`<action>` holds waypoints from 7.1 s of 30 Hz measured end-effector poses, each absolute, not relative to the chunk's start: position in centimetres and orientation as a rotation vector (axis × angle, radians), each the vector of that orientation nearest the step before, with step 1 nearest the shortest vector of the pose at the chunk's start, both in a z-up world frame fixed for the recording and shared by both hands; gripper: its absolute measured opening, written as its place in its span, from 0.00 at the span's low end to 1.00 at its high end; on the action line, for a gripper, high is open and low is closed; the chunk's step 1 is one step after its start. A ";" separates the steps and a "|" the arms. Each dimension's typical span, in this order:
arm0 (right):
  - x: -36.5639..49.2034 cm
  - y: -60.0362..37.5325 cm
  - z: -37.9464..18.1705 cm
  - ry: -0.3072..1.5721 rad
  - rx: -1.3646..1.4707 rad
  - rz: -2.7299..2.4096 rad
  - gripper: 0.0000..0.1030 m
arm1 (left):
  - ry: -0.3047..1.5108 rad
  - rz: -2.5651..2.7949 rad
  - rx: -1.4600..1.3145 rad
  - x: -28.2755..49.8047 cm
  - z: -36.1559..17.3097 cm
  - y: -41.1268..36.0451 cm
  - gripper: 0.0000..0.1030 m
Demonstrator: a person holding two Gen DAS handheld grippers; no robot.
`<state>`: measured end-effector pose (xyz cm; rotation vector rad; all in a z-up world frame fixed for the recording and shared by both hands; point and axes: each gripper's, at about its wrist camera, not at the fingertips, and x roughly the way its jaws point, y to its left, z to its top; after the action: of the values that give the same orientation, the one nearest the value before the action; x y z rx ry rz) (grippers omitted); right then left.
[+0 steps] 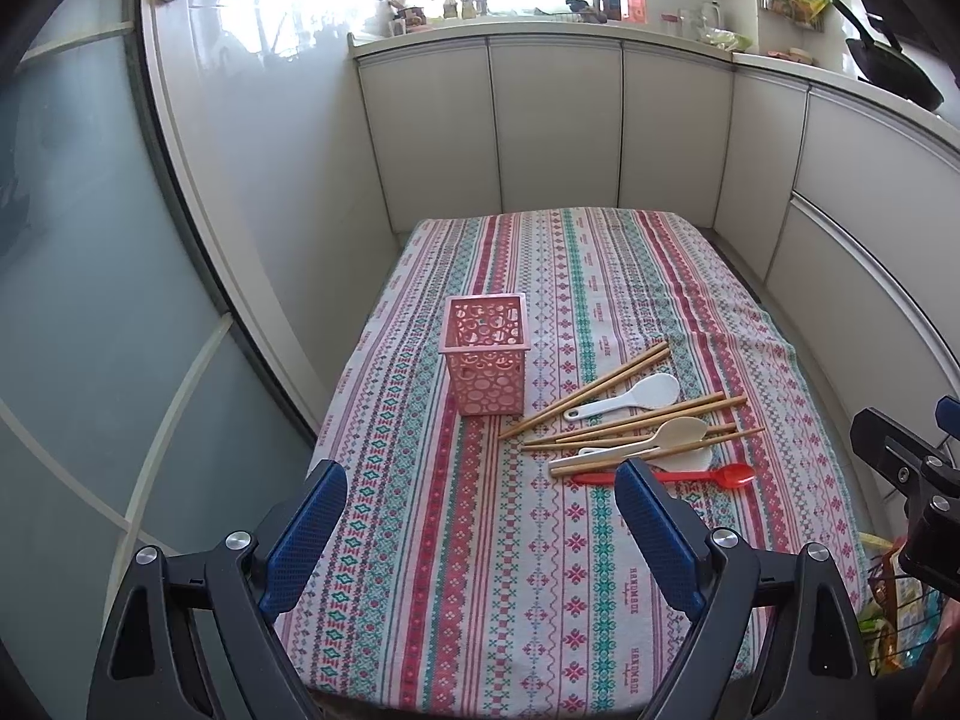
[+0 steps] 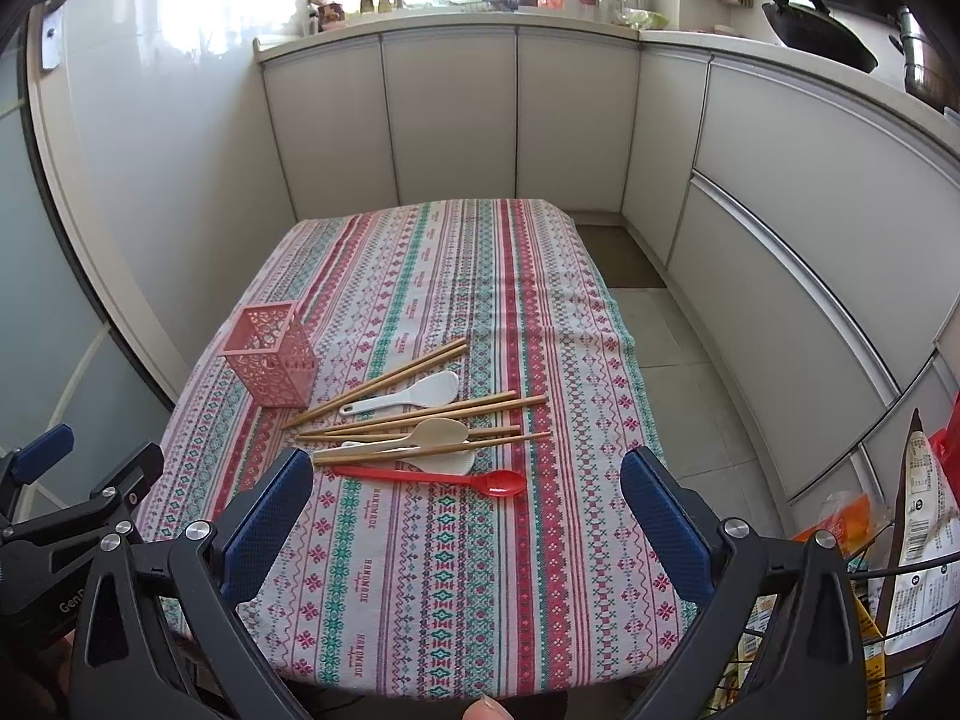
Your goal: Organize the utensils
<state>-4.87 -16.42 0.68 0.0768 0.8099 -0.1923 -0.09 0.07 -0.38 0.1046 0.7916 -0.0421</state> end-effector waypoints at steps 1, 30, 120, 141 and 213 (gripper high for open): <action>-4.9 -16.4 0.7 0.809 0.077 -0.193 1.00 | 0.791 -0.042 0.105 -0.1 -0.4 0.1 0.90; -5.1 -16.9 0.8 0.804 0.085 -0.191 1.00 | 0.787 -0.045 0.106 -0.3 0.0 -0.1 0.90; 13.7 -34.0 -15.7 1.302 0.609 -0.280 0.65 | 1.311 -0.420 0.232 29.2 -17.4 -16.5 0.11; 13.9 -34.2 -16.6 1.314 0.639 -0.269 0.64 | 1.387 -0.545 0.309 27.8 -18.0 -19.7 0.14; 10.1 -29.4 -3.7 0.878 0.664 -0.161 0.07 | 0.593 -0.310 -0.229 13.6 3.6 5.1 0.07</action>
<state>10.09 -29.41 -3.70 0.6639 0.8778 -0.1614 13.60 5.06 3.60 -0.2287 0.5926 -0.3100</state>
